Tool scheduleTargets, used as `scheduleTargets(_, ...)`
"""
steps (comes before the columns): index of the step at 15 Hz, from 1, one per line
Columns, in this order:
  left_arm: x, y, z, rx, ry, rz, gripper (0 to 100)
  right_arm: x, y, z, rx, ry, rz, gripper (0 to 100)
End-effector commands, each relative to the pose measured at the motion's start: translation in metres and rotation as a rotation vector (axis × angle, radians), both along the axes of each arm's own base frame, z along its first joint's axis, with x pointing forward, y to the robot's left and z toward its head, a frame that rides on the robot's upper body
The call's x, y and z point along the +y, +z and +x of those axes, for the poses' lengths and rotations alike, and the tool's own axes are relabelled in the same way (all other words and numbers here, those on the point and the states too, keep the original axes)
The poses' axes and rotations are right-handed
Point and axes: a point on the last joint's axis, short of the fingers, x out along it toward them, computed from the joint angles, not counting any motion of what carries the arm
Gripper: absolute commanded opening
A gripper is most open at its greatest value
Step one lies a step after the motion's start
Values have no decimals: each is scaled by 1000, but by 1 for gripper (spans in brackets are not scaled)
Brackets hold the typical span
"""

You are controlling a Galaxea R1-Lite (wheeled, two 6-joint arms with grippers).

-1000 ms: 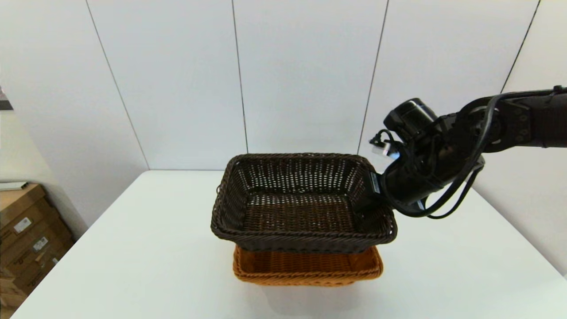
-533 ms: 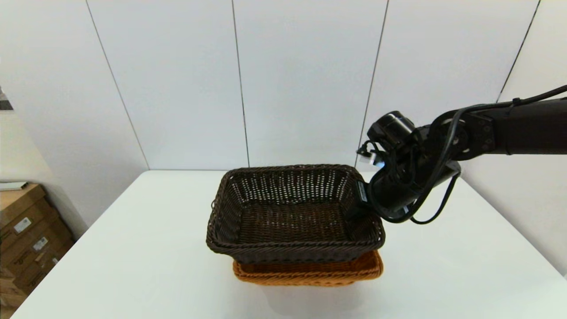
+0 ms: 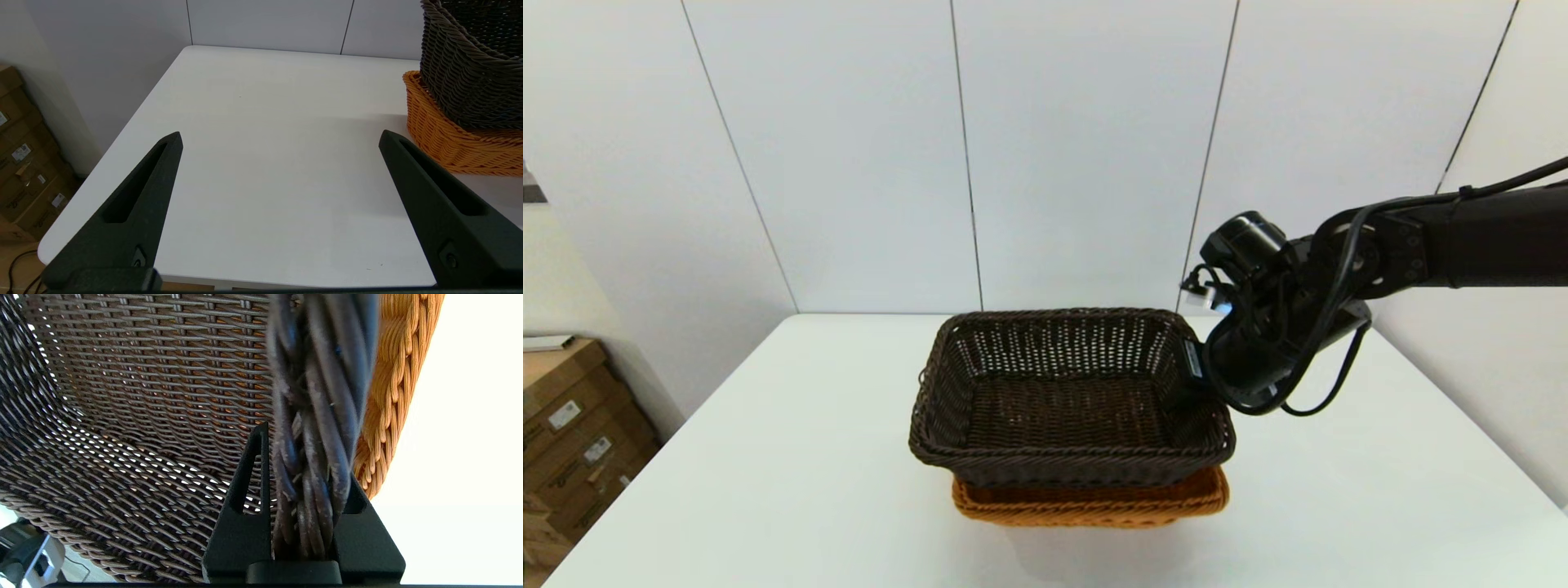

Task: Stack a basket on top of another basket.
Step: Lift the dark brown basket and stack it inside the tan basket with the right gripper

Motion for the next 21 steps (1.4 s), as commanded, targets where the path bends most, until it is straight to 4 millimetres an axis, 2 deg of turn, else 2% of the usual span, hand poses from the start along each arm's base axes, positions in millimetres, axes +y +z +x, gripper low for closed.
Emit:
scheduleTargets(1,0,0,0,-2,1,-1,100,-8,1,3,-6,-8,-2,0)
scheduleTargets(5,0,0,0,-3,1,-1,100,-19,-1,6,-4,-7,-14,0)
scheduleTargets(21,0,0,0,-2,1,-1,100,-11,-18,12,23,37,-32,0)
